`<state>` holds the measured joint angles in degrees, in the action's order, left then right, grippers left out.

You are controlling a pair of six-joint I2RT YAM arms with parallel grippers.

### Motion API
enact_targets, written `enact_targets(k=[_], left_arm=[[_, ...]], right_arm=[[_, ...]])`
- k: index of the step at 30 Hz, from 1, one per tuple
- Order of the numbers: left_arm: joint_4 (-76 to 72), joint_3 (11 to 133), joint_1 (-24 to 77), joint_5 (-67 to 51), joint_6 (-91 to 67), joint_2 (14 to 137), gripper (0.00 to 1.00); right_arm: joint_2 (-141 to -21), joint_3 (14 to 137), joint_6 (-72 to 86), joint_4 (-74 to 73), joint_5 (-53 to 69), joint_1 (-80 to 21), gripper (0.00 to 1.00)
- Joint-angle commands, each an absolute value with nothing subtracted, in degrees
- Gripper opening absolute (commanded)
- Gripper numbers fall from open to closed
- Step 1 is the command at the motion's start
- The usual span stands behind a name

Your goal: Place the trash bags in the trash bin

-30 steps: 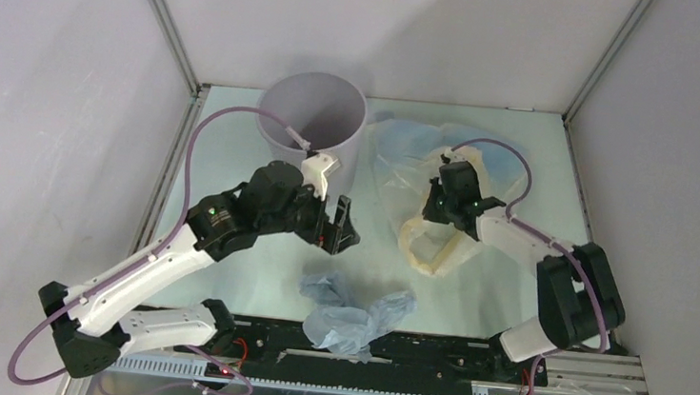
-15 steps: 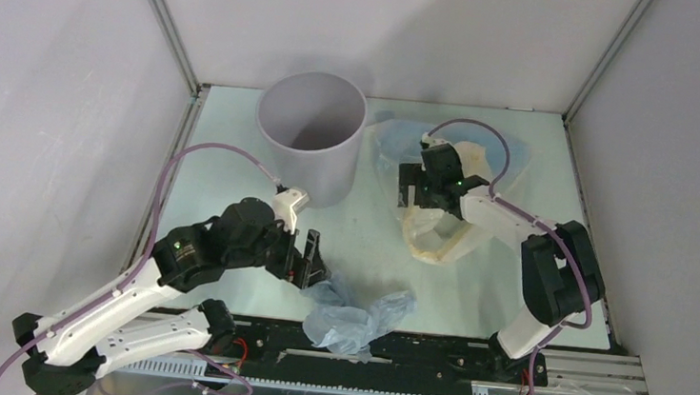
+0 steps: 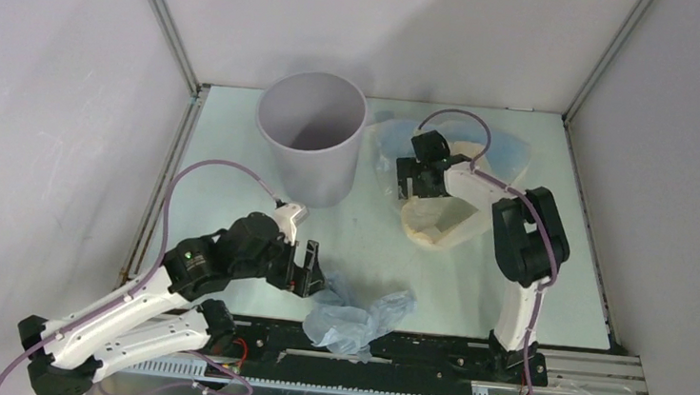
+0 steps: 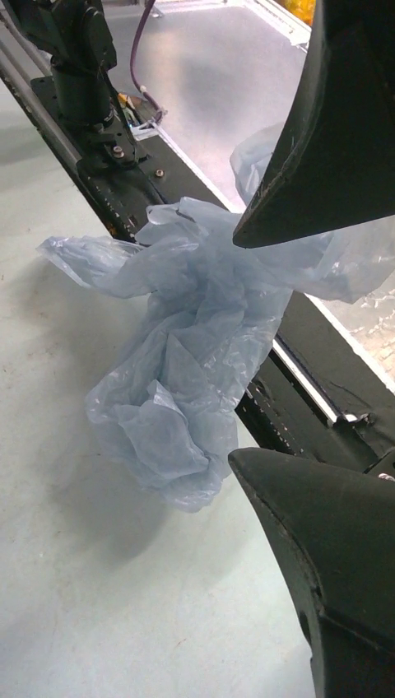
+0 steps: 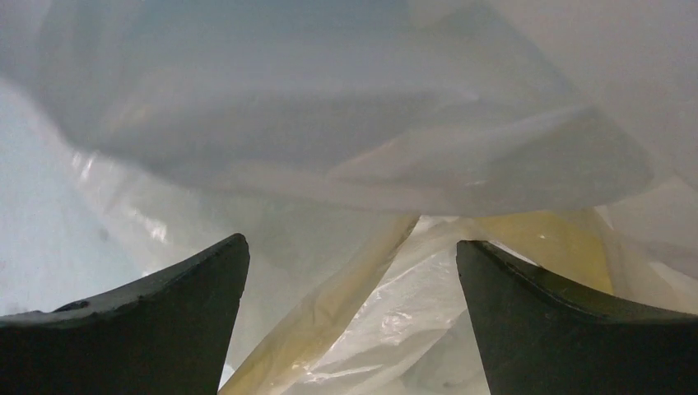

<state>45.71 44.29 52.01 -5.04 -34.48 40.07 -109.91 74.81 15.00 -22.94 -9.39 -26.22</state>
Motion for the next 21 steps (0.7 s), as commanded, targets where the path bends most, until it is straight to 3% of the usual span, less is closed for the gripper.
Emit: enact_targets(k=[1,10,21], left_arm=[[39.2,40.9,52.1,-4.2,-38.6,37.5,1.00],[33.4,30.4,47.1,-7.3,-42.3,36.0,0.95],[28.7,26.0,45.6,-7.2,-45.7,33.2,0.69]], right_arm=[[-114.6,83.8,16.2,-25.2,-11.7,-22.6,1.00],[-123.1,103.4,19.2,-33.6,-13.3,-14.8,1.00],[-93.3,82.8,14.9,-30.3,-5.5,-21.2,1.00]])
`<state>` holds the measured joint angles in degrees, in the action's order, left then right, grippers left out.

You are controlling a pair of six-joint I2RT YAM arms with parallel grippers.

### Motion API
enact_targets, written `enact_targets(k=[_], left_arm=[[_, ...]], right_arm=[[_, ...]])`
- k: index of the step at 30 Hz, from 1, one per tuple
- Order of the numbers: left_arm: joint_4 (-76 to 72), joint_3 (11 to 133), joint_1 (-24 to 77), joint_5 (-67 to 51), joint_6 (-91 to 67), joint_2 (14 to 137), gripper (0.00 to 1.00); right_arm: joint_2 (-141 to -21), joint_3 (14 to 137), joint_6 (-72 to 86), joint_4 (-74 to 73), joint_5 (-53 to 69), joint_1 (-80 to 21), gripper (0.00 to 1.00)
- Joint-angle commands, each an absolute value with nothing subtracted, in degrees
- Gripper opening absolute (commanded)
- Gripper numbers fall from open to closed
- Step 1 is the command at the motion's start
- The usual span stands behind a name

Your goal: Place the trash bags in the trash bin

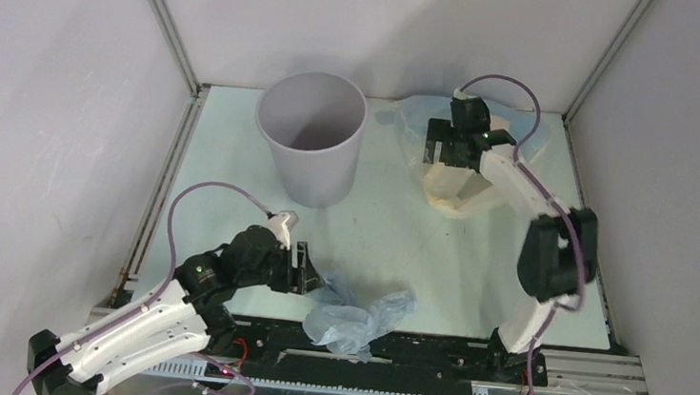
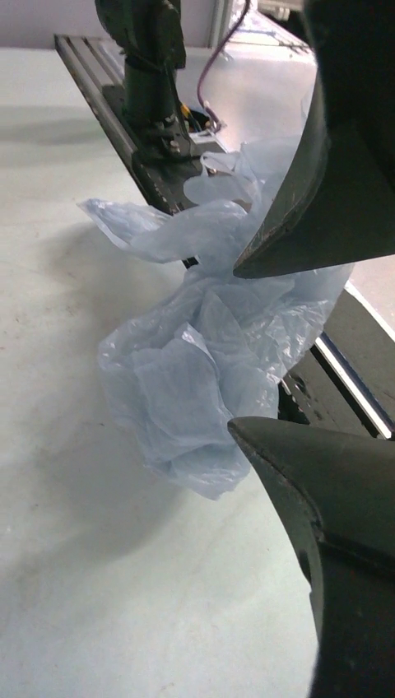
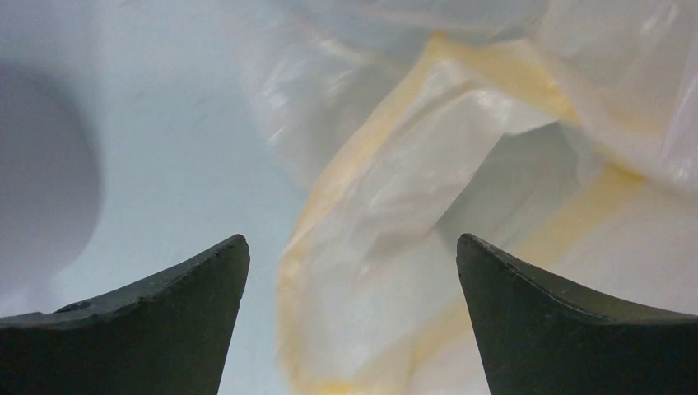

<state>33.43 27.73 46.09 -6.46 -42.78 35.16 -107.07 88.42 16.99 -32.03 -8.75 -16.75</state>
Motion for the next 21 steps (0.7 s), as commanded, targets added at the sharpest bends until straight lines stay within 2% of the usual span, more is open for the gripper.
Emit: enact_targets(k=[1,4,8,13,21], left_arm=[[28.3,25.5,45.6,-7.2,-46.3,32.5,0.68],[27.9,24.3,45.5,-7.0,-47.4,30.1,0.65],[28.0,23.7,45.5,-7.0,-48.5,28.8,0.63],[28.2,22.8,45.5,-6.0,-49.8,29.3,0.62],[28.3,22.8,45.4,-5.3,-49.5,29.8,0.65]], right_arm=[[-90.8,80.9,14.7,-30.4,-5.3,-22.5,1.00],[-83.7,76.4,13.9,-32.2,-4.6,-27.8,1.00],[-75.6,71.5,11.2,-33.8,-1.0,-36.6,0.90],[-65.7,65.1,9.9,-31.7,1.4,-50.5,0.84],[-61.5,62.2,6.5,-29.6,2.7,-74.6,0.84]])
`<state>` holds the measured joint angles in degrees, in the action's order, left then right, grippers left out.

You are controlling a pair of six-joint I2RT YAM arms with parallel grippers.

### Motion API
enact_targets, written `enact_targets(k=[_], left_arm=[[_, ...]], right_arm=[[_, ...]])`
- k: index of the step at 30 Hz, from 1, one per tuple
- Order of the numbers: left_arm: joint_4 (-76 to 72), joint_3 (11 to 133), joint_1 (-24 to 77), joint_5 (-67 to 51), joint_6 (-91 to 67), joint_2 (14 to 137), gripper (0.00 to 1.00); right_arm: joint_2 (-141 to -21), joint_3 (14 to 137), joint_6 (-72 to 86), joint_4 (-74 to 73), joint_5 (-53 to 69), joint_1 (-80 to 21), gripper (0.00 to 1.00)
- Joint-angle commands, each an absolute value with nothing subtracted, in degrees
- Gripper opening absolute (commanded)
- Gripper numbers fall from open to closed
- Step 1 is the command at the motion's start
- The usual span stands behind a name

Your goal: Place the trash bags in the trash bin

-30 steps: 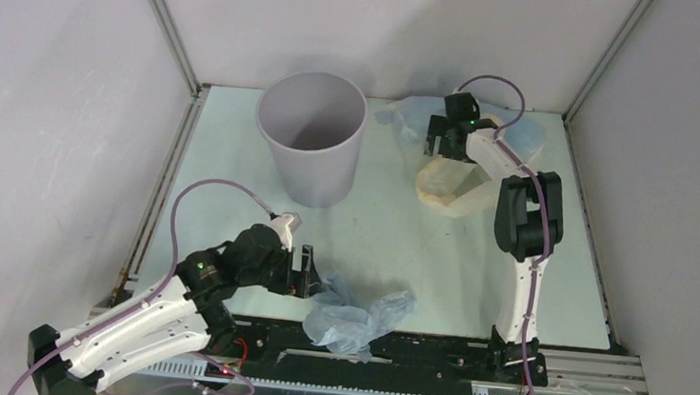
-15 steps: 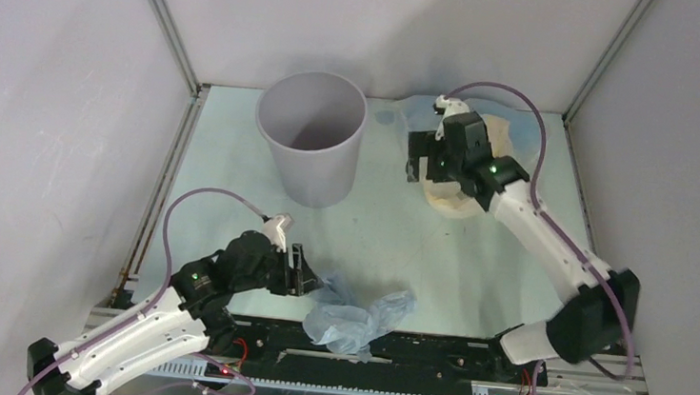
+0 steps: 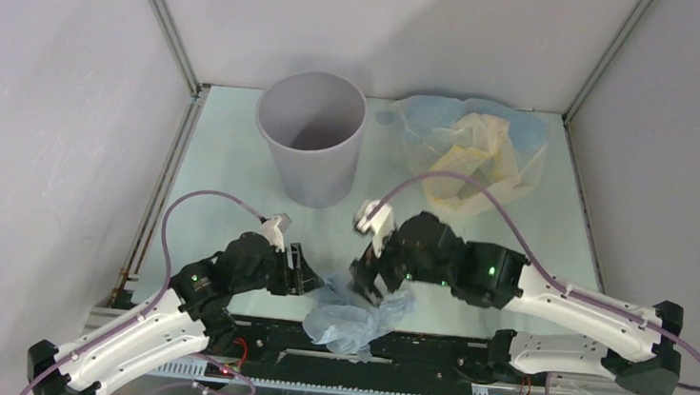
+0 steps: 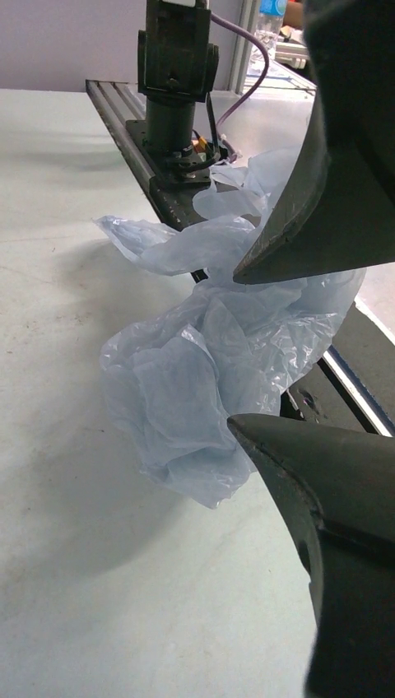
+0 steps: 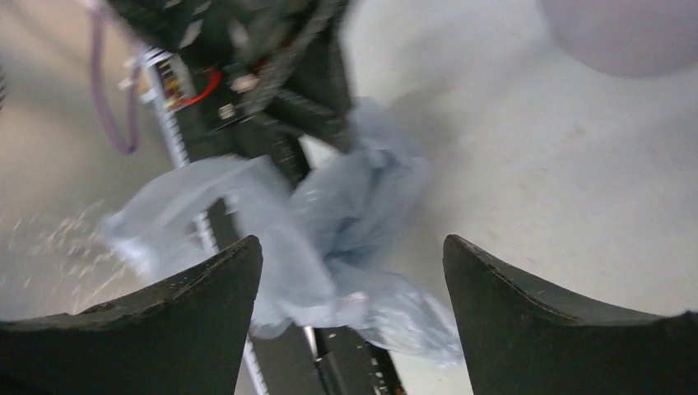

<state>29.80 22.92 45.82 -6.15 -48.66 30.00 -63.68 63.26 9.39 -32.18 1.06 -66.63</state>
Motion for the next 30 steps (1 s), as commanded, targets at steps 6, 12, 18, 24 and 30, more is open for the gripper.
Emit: enact_targets(k=[6,12,18,24,30], left_arm=[[29.2,23.2,45.5,-4.7,-49.7,28.4,0.66],[30.7,23.4,45.5,-1.9,-50.5,27.9,0.67],[30.8,23.2,45.5,-1.5,-51.2,28.0,0.68],[30.6,22.4,45.5,-0.4,-52.7,27.6,0.67],[28.4,21.1,45.5,-1.7,-54.3,27.9,0.69]], right_arm=[[-62.7,61.8,5.7,-29.0,2.8,-82.2,0.84],[-63.9,59.7,4.2,-26.4,3.8,-84.6,0.87],[-67.3,59.7,4.5,-24.6,3.1,-86.5,0.80],[-67.0,57.8,5.4,-24.8,-1.4,-87.0,0.06],[-60.0,51.6,7.7,-24.7,-8.4,-85.8,0.00]])
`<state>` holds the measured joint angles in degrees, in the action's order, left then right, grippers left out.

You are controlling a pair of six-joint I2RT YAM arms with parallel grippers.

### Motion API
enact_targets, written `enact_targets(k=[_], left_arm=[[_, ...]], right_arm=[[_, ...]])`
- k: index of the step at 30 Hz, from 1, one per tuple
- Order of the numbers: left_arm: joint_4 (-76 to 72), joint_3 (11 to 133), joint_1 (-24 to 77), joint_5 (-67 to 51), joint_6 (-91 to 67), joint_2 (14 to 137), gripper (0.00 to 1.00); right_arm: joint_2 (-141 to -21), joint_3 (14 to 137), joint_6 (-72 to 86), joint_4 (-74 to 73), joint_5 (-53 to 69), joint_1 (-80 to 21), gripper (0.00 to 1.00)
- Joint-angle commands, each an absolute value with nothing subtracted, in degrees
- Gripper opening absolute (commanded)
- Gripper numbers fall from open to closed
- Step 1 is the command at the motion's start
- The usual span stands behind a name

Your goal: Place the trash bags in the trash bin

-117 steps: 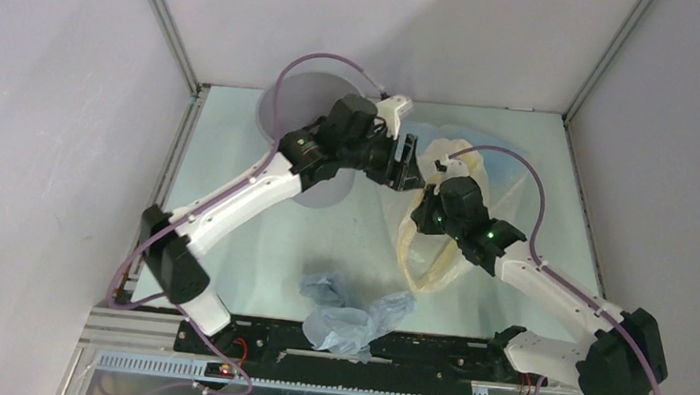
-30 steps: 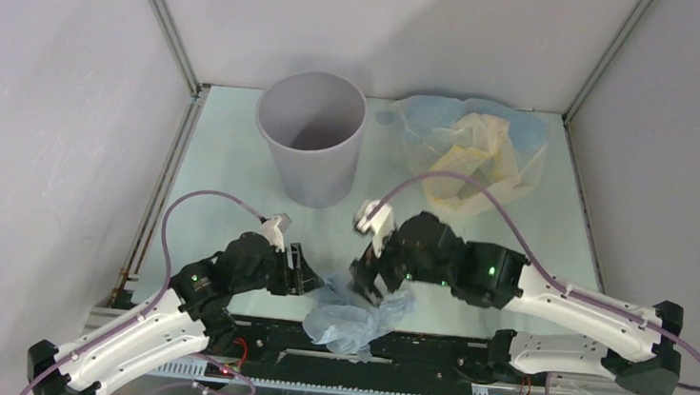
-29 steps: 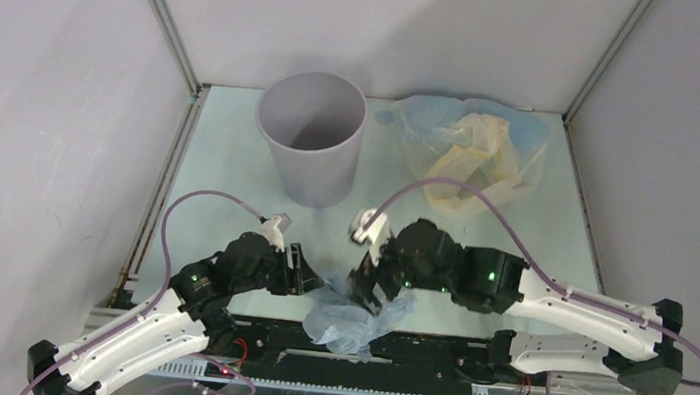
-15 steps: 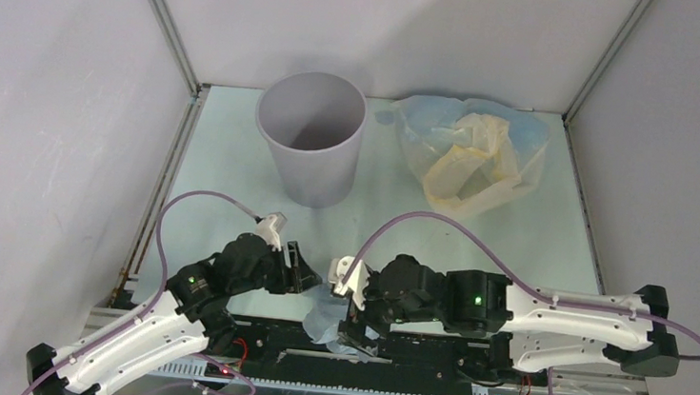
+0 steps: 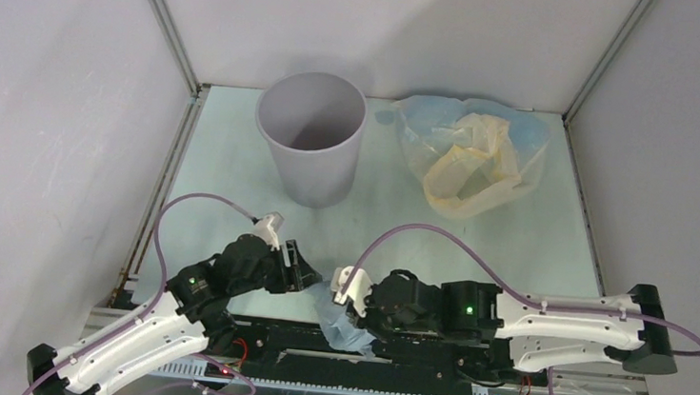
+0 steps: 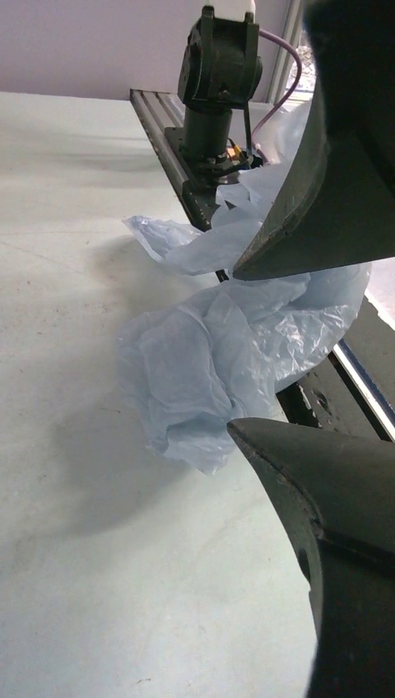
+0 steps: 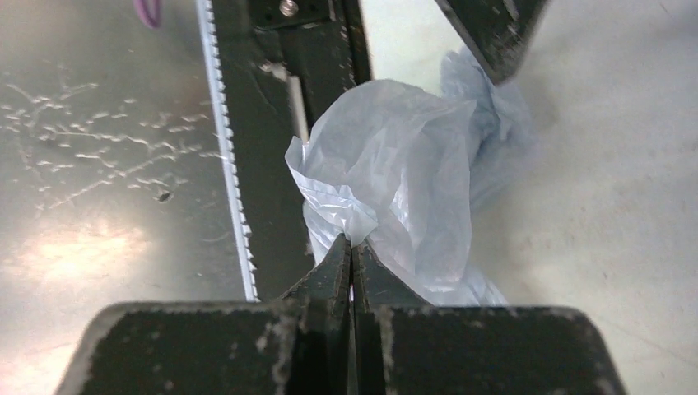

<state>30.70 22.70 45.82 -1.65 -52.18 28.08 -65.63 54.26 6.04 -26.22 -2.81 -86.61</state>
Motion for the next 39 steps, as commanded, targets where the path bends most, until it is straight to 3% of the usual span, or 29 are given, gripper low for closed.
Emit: enact_targets(k=[1,9,13,17,20,22,23,26,33,39], left_arm=[[27.8,20.8,45.5,-1.9,-54.7,28.1,0.70],[23.1,18.0,45.5,-1.3,-59.2,29.0,0.75],[18.2,16.9,45.5,-3.0,-60.6,31.2,0.84],[13.1,15.2,45.5,-4.6,-62.7,34.5,0.84],[8.9,13.0,45.5,-2.9,-64.6,36.0,0.73],[7.2,11.7,45.5,-0.5,-65.4,36.5,0.58],[6.7,11.4,45.2,0.7,-65.5,36.4,0.47],[6.9,11.4,43.2,4.7,-63.0,36.1,0.03],[9.2,12.6,32.5,2.6,-57.4,36.4,0.00],[8.7,12.6,27.6,0.9,-55.2,36.8,0.00]], right_arm=[[-59.0,50.4,8.3,-24.8,-8.6,-85.4,0.00],[-54.6,46.0,11.3,-26.8,-11.3,-82.2,0.00],[-54.6,45.5,11.7,-27.2,-11.2,-82.1,0.00],[-54.6,45.2,11.7,-26.9,-11.1,-82.1,0.00],[-54.5,44.9,11.7,-26.5,-11.1,-81.9,0.00],[-54.3,44.9,11.9,-26.4,-11.9,-81.9,0.00],[-54.1,44.9,12.1,-26.4,-12.8,-81.9,0.00],[-51.5,45.5,13.4,-26.9,-17.2,-81.6,0.00],[-38.9,48.8,14.2,-29.1,-20.2,-77.1,0.00],[-34.9,53.6,14.9,-31.4,-17.3,-69.0,0.00]])
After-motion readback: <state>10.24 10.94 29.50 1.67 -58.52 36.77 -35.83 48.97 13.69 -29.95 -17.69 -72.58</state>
